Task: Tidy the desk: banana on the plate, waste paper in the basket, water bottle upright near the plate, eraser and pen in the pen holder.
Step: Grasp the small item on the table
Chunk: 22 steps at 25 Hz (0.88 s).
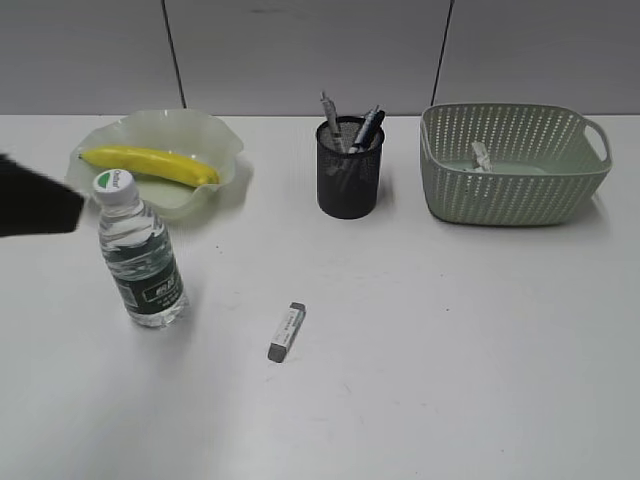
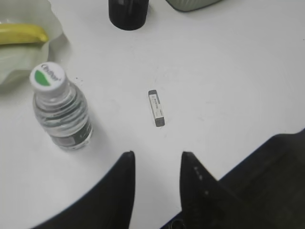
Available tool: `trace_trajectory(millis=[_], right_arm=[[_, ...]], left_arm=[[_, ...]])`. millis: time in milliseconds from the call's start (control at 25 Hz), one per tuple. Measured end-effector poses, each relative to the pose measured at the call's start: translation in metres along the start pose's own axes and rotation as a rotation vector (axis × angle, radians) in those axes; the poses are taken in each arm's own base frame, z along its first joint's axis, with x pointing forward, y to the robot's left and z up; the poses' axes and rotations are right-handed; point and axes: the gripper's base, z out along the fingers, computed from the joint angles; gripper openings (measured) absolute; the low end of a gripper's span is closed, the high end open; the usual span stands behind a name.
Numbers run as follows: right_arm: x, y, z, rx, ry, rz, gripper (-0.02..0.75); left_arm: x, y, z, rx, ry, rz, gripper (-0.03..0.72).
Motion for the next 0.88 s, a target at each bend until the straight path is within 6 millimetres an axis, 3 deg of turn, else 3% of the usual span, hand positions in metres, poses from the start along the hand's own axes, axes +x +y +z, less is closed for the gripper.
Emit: trace_trajectory(millis=[120, 240, 400, 520, 720, 880], right_arm=[[0.0, 0.0, 0.0, 0.003, 0.0, -0.002, 0.478], [0.0, -0.001, 0.0, 0.007, 0.001, -0.004, 0.478], [0.0, -0.001, 0.0, 0.015, 0.003, -0.009, 0.478], [0.0, -0.002, 0.0, 0.017, 0.003, -0.01, 0.477], [0.0, -0.002, 0.0, 0.018, 0.004, -0.011, 0.477], [0.001, -0.002, 0.0, 0.019, 0.004, -0.01, 0.476]], left_arm=[[-0.034, 0.0, 0.038, 0.012, 0.076, -0.035, 0.251], [-0.059, 0.0, 0.078, 0.03, 0.143, -0.078, 0.309], [-0.071, -0.005, 0.129, 0.045, 0.233, -0.08, 0.401], [-0.066, -0.014, 0.164, 0.052, 0.314, -0.052, 0.419], [-0.039, -0.025, 0.22, 0.021, 0.44, -0.044, 0.424], [-0.019, -0.028, 0.252, -0.019, 0.498, -0.015, 0.425]])
